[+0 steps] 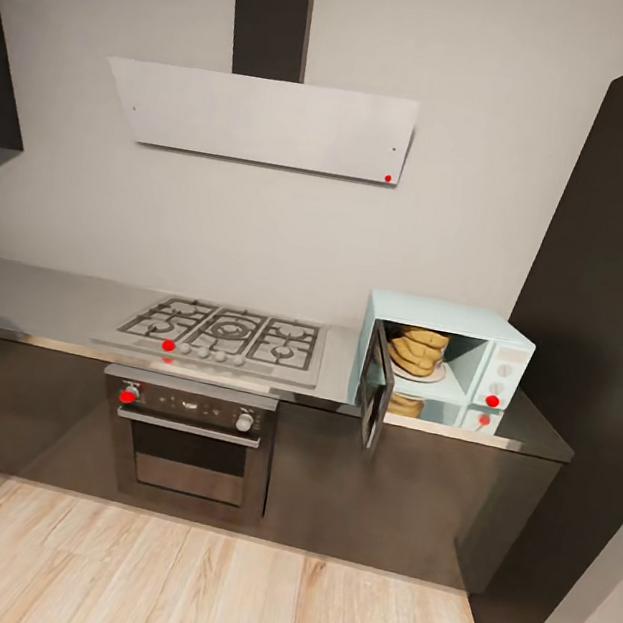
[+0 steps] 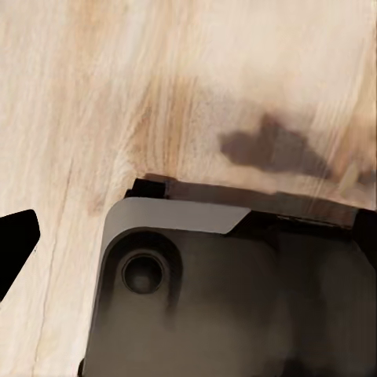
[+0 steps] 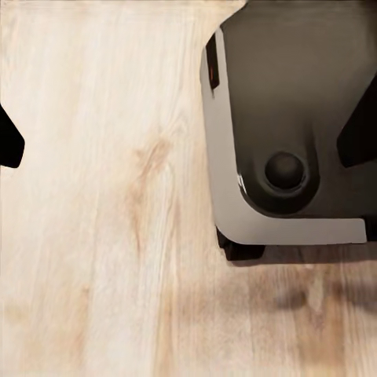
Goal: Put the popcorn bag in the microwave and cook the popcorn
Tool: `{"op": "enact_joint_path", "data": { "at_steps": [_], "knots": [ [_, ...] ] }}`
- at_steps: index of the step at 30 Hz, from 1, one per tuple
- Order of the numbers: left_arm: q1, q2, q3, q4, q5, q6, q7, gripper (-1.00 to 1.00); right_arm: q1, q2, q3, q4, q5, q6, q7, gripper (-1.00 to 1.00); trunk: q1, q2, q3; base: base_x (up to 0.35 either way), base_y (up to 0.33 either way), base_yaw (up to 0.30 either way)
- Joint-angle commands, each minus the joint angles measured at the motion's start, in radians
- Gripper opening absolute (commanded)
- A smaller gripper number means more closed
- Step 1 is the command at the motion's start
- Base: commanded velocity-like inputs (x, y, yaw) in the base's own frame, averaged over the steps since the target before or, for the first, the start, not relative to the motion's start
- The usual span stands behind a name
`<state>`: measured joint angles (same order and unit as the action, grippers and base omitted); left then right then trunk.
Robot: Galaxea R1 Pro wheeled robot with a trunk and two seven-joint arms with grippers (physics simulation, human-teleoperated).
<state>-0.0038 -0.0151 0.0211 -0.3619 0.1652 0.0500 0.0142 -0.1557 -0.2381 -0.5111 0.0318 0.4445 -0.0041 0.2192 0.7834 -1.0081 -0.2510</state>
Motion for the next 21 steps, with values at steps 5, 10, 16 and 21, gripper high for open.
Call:
{"op": "enact_joint_path", "data": {
  "at_steps": [5, 10, 16, 21],
  "knots": [
    [0.001, -0.005, -0.003, -0.164, -0.003, 0.108, 0.009, 1.0, 0.023, 0.026, -0.01, 0.002, 0.005, -0.042, 0.002, 1.0, 0.0, -0.001, -0.001, 0.0, 0.0, 0.0],
    [0.001, -0.007, -0.005, -0.16, -0.008, 0.113, 0.01, 1.0, 0.027, 0.03, -0.01, 0.002, 0.006, -0.05, 0.002, 1.0, 0.0, -0.001, -0.001, 0.0, 0.0, 0.0],
    [0.001, -0.006, -0.022, -0.132, -0.007, 0.112, 0.006, 1.0, 0.027, 0.031, -0.015, 0.001, 0.0, -0.08, 0.0, 1.0, 0.0, -0.001, 0.0, 0.0, 0.0, -0.048],
    [0.001, -0.005, -0.094, -0.111, -0.006, 0.11, 0.009, 1.0, 0.027, 0.033, -0.017, 0.0, -0.04, -0.084, -0.001, 1.0, 0.0, -0.001, 0.002, 0.0, 0.0, -0.242]
  ]
}}
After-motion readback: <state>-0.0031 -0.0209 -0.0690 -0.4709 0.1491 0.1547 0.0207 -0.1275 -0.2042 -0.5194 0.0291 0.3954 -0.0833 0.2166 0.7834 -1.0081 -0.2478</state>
